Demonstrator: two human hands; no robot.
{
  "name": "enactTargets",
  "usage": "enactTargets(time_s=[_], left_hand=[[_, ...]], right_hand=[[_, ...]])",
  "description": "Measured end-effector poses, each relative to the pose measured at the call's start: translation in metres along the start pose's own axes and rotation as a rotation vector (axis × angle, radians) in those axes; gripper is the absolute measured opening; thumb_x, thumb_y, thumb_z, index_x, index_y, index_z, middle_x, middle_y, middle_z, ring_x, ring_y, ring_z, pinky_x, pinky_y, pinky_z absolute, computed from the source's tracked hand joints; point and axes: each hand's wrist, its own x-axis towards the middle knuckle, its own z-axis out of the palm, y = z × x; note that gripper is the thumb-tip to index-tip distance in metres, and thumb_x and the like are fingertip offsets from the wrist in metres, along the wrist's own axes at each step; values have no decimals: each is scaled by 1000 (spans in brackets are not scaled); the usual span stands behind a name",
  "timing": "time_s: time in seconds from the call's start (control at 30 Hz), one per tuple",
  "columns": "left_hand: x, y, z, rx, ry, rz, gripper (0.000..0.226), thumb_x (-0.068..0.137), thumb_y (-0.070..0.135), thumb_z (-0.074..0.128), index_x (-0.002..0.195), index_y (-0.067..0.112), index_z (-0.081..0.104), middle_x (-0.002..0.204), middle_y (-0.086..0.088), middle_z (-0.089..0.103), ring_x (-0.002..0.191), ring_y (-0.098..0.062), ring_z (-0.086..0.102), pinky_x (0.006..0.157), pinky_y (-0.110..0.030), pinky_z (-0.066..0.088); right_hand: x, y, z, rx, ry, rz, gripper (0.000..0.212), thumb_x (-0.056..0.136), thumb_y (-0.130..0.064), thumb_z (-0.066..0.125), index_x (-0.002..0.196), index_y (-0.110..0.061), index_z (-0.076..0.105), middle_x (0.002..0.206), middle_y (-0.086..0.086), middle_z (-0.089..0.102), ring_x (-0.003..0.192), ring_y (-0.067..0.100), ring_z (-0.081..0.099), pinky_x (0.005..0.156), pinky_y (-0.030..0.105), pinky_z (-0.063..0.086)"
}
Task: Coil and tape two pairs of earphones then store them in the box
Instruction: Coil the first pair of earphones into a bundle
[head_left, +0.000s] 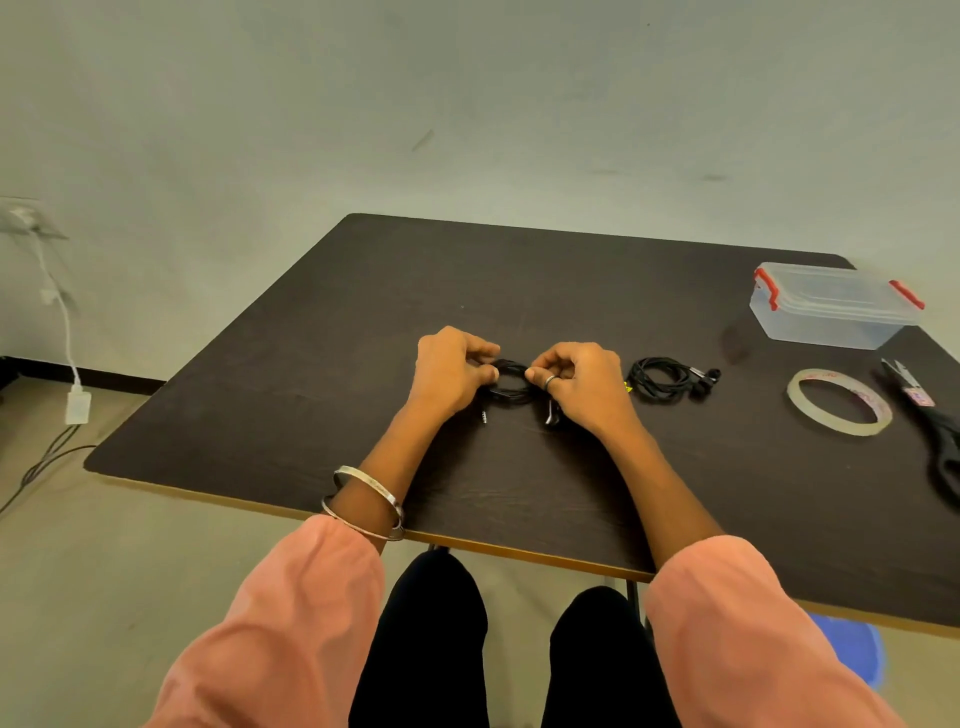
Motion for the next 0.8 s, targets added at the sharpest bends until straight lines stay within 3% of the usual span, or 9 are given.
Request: enactTargets(time_s=[0.17, 0.33, 0.5, 0.67, 0.8], left_hand=[[-3, -3, -4, -155, -18, -16, 35, 77, -1, 75, 110, 10, 71, 100, -2, 73, 82, 0, 66, 91, -18, 50], [-4, -7, 3, -211, 47, 4, 37, 74, 1, 79, 109, 9, 71, 100, -3, 74, 80, 1, 66, 74, -6, 49], [-6, -6, 4, -216, 61, -1, 34, 79, 11, 77, 112, 14, 71, 104, 1, 72, 87, -1, 64, 86, -13, 48], [-7, -5, 4, -211, 100, 8, 23, 86, 21, 71, 108, 19, 73, 107, 4, 71, 93, -1, 60, 82, -13, 42], [-6, -5, 5, -233, 121, -6, 18, 87, 24, 69, 103, 19, 74, 102, 6, 71, 93, -3, 61, 85, -18, 46]], right_hand=[[1, -1, 4, 32, 60, -6, 7, 82, -12, 74, 86, -7, 72, 62, -9, 57, 53, 2, 49, 54, 5, 40], [2, -2, 8, 66, 52, 9, 8, 81, -15, 75, 85, -9, 73, 64, -3, 62, 52, 3, 50, 54, 15, 45], [-1, -1, 3, 88, 47, 21, 14, 86, -28, 71, 84, -14, 73, 63, -5, 61, 50, 3, 47, 48, 8, 34], [-3, -2, 2, 106, 75, 41, 28, 91, -36, 62, 83, -12, 73, 58, -1, 59, 49, 8, 46, 52, 24, 38], [-5, -4, 0, 106, 91, 36, 31, 93, -38, 58, 81, -12, 71, 59, 6, 61, 50, 12, 50, 52, 25, 39]])
